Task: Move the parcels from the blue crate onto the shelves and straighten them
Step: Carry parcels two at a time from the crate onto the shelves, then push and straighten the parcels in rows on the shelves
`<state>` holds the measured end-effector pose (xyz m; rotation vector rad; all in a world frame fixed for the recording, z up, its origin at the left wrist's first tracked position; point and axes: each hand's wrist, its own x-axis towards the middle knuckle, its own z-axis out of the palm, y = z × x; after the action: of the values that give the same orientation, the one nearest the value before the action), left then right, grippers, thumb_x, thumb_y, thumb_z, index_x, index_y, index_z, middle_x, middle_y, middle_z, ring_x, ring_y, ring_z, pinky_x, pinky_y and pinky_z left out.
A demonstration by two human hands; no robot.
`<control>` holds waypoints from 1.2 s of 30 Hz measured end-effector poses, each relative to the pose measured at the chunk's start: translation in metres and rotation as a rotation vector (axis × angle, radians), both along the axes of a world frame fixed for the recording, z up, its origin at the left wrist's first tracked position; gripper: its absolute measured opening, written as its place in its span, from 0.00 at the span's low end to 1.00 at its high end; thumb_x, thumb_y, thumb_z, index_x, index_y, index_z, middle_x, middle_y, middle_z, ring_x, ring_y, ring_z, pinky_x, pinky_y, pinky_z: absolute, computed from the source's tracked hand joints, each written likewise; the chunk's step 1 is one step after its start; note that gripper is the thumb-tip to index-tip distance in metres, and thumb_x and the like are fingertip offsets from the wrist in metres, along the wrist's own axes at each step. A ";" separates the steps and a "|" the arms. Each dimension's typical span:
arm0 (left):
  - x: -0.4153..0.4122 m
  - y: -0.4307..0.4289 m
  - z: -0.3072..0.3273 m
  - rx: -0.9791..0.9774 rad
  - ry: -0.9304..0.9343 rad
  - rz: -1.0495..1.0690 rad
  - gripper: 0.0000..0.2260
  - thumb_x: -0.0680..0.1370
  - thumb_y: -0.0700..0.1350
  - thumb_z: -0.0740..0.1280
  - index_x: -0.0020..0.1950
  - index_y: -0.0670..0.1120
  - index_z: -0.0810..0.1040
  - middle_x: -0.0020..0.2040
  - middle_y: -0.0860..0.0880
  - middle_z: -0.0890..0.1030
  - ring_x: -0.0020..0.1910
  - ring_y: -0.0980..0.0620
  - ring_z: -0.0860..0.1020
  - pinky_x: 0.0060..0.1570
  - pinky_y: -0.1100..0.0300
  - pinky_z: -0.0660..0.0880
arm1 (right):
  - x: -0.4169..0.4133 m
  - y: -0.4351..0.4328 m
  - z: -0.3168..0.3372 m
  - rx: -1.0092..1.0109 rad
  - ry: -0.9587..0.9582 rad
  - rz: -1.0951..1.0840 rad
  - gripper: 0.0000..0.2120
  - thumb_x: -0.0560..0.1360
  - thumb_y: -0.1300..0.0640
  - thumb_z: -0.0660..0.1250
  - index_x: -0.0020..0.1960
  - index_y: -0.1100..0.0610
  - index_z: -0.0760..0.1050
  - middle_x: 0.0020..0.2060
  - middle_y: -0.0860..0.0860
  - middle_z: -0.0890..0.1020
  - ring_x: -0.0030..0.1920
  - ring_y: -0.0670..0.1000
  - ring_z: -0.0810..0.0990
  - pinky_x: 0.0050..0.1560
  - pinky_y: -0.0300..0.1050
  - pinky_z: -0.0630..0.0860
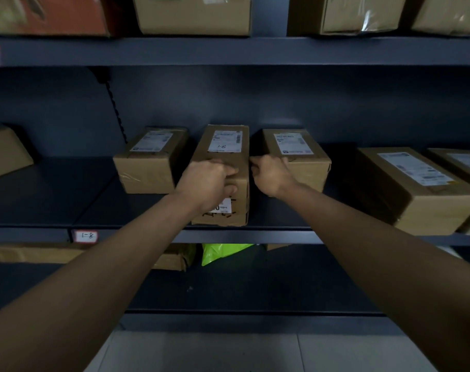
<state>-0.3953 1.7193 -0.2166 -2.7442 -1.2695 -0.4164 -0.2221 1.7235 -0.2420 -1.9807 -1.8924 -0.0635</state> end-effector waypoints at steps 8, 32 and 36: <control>-0.005 0.018 -0.001 -0.134 -0.095 -0.012 0.22 0.77 0.44 0.66 0.71 0.53 0.69 0.72 0.49 0.69 0.70 0.49 0.66 0.68 0.55 0.62 | 0.016 -0.009 0.017 -0.003 -0.208 -0.186 0.16 0.76 0.60 0.59 0.62 0.56 0.74 0.55 0.58 0.80 0.63 0.58 0.67 0.60 0.53 0.59; 0.208 -0.043 -0.015 0.073 0.242 0.041 0.22 0.74 0.37 0.65 0.68 0.40 0.67 0.65 0.39 0.70 0.64 0.38 0.69 0.63 0.47 0.64 | 0.243 -0.195 0.011 -0.230 -0.308 -0.310 0.34 0.75 0.46 0.66 0.76 0.49 0.56 0.74 0.52 0.61 0.72 0.57 0.57 0.71 0.54 0.52; 0.220 -0.035 -0.018 0.061 0.274 0.092 0.27 0.71 0.35 0.68 0.69 0.39 0.65 0.67 0.39 0.68 0.65 0.39 0.67 0.65 0.44 0.64 | 0.259 -0.172 0.003 -0.195 -0.296 -0.293 0.31 0.76 0.51 0.66 0.75 0.50 0.56 0.73 0.54 0.62 0.71 0.59 0.59 0.69 0.56 0.58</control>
<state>-0.1756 1.6839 -0.2351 -2.5698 -1.2803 -0.0666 0.0366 1.5516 -0.2393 -2.4884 -1.8196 -0.2780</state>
